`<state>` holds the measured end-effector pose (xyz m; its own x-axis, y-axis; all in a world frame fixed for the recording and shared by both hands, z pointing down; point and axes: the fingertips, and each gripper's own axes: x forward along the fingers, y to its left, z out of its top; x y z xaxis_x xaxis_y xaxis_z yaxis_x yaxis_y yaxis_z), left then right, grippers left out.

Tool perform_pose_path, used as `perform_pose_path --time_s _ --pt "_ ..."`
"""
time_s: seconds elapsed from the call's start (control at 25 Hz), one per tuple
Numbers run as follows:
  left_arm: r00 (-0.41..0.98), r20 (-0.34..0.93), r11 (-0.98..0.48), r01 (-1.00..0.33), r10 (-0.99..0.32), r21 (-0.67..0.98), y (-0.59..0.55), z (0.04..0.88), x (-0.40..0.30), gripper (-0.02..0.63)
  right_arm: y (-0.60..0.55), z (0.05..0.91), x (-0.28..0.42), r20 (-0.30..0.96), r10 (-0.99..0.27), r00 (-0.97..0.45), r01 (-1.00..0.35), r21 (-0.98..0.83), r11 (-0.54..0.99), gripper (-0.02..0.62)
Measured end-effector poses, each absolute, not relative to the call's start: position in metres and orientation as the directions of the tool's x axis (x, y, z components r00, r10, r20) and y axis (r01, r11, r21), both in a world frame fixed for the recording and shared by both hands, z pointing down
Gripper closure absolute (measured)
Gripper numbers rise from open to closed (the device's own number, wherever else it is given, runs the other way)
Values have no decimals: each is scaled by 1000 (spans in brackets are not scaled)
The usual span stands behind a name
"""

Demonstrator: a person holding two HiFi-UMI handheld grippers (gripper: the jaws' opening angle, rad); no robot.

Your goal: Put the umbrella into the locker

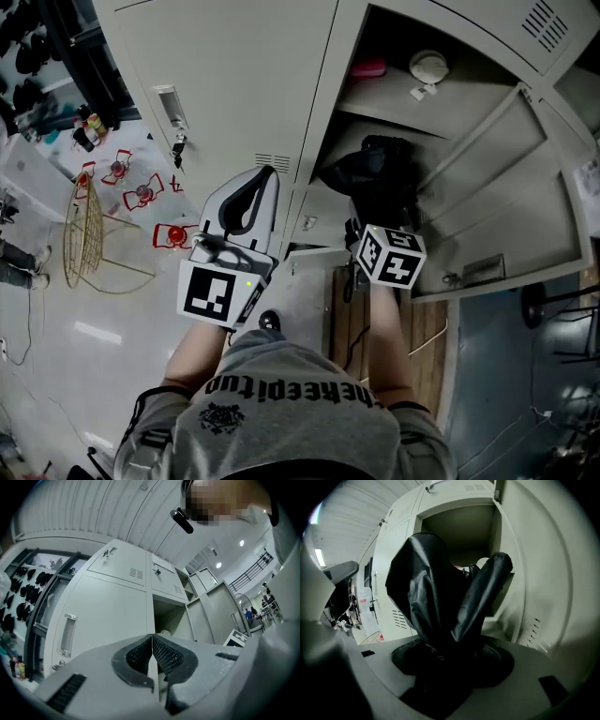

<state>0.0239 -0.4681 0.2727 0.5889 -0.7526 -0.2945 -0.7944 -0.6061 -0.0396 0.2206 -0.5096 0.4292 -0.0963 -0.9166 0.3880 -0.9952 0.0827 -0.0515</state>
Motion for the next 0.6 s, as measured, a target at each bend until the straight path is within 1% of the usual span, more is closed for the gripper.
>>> perform_pose_path --time_s 0.6 --pt "605 -286 -622 -782 -743 -39 -505 280 19 598 -565 451 235 473 -880 -38 -999 -16 35 337"
